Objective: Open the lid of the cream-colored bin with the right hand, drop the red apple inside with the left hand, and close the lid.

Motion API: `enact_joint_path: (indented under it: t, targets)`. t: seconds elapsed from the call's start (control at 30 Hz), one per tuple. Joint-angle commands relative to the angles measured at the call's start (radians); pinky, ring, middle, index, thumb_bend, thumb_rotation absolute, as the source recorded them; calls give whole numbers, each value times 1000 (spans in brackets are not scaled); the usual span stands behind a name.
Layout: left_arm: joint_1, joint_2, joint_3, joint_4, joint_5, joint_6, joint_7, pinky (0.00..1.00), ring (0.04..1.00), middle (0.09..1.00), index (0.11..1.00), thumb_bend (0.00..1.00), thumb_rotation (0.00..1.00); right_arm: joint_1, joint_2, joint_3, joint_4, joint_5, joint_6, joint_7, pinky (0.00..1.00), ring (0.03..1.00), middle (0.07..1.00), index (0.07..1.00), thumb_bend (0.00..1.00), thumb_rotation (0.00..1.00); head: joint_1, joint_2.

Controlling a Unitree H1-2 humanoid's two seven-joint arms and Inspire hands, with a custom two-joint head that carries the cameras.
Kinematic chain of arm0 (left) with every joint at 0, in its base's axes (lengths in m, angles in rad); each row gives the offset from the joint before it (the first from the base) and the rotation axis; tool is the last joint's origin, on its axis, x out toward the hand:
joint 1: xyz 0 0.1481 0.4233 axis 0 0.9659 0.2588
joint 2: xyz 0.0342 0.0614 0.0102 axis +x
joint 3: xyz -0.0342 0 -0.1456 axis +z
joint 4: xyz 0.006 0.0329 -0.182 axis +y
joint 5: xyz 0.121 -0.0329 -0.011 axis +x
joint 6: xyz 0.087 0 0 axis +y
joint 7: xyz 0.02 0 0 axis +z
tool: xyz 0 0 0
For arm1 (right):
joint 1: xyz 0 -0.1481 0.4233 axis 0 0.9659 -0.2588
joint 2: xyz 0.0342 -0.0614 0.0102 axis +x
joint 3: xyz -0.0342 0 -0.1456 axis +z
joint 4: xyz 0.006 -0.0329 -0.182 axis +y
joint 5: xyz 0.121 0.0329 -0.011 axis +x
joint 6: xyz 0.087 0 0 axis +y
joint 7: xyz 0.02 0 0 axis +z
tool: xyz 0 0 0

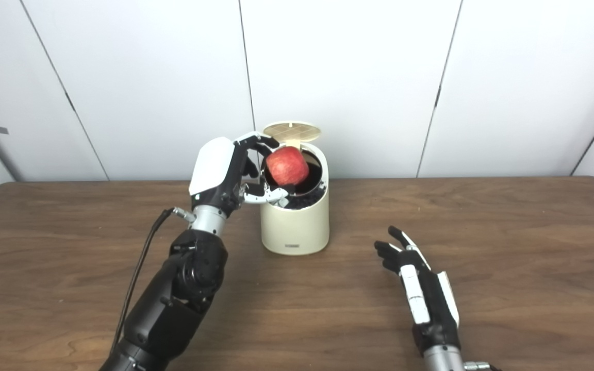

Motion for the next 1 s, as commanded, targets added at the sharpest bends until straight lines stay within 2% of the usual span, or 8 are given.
enact_joint_path:
  t: [0.0,0.07,0.23,0.33,0.43,0.57,0.7,0.97]
  targets:
    - [-27,-10,-18,-2,6,-17,-19,522,636,722,674,1000,0,-27,0,3,-12,-7,-35,1,805,809,779,876,527,984,-2,1]
    - [-26,-13,-21,2,4,-20,-19,587,692,742,692,1000,10,-26,0,4,-15,-12,-31,0,796,805,779,878,551,981,-1,2]
    - [-25,-17,-24,7,-2,-27,-15,608,716,763,718,1000,36,-24,4,3,-21,0,-26,4,808,811,779,874,548,972,-1,3]
    - [-26,-19,-21,12,-11,-30,-16,611,720,769,726,1000,90,-24,3,4,-20,-5,-27,2,810,811,780,872,539,971,-2,4]
    - [-24,-21,-15,12,-24,-22,-23,621,728,774,728,995,186,-23,0,6,-25,-12,-23,2,806,807,781,873,549,985,-2,5]
    - [-19,-22,-13,3,-28,-1,-36,618,733,777,732,931,284,-23,2,4,-32,-16,-12,0,789,802,776,871,537,954,-2,6]
    - [-16,-22,-12,4,-26,-8,-30,582,705,759,717,869,299,-24,2,2,-32,-12,-9,0,783,801,775,872,528,914,0,7]
    - [-10,-18,-8,-2,-41,-16,-39,599,721,758,708,764,422,-23,-2,2,-29,-24,-11,-2,776,801,775,874,548,914,0,10]
